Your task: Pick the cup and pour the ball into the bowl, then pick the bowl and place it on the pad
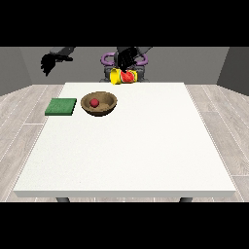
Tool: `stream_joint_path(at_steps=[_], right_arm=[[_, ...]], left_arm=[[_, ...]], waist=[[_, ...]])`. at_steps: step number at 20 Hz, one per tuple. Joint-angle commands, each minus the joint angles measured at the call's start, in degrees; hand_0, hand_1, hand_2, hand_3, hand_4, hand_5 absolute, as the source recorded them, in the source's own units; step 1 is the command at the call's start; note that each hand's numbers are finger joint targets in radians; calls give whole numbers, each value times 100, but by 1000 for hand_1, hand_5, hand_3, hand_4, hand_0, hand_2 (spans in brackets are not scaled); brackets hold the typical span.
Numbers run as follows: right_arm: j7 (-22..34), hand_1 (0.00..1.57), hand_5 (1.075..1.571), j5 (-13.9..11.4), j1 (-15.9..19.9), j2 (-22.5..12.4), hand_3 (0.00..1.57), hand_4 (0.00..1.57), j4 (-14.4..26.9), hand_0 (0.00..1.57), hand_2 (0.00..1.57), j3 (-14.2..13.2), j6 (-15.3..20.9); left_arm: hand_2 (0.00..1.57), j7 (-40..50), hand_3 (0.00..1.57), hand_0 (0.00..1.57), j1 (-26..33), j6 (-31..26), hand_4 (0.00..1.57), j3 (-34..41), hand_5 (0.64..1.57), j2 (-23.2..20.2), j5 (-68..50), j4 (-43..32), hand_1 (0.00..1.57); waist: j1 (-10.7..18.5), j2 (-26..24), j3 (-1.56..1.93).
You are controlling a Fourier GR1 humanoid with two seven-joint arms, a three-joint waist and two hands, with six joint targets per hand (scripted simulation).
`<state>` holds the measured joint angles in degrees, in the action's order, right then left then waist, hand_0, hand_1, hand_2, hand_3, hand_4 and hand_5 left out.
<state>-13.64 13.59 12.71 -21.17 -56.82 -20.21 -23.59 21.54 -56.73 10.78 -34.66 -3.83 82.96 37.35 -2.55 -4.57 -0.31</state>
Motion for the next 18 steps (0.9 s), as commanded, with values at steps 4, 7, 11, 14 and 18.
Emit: stream_joint_path(at_steps=[4,7,11,14,18], right_arm=[[-10,0,1565,37,-223,-49,0,225,-4,0,0,-197,217],[-67,0,1568,58,41,286,0,351,-159,0,0,-11,248],[-83,0,1567,-48,399,538,0,282,-286,0,0,77,657],[-49,0,1571,-271,543,865,0,252,-404,0,0,214,1213],[-21,0,1570,-247,715,1136,0,295,-357,0,0,132,1690]], left_arm=[[1257,-193,941,1023,1029,1435,1391,2038,1300,289,-2360,1005,1023],[0,-472,0,0,1512,1884,630,2609,1569,373,-3800,1507,0],[0,-1428,0,0,2032,1857,0,2759,1553,379,-5636,2302,0],[0,-2274,0,0,2502,1462,0,2639,1563,382,-6770,2775,0],[0,-3410,0,0,2915,581,0,2731,1565,383,-7442,2996,0]], waist=[[554,134,-42],[321,762,-119],[382,1164,-77],[590,1276,-36],[1011,1556,13]])
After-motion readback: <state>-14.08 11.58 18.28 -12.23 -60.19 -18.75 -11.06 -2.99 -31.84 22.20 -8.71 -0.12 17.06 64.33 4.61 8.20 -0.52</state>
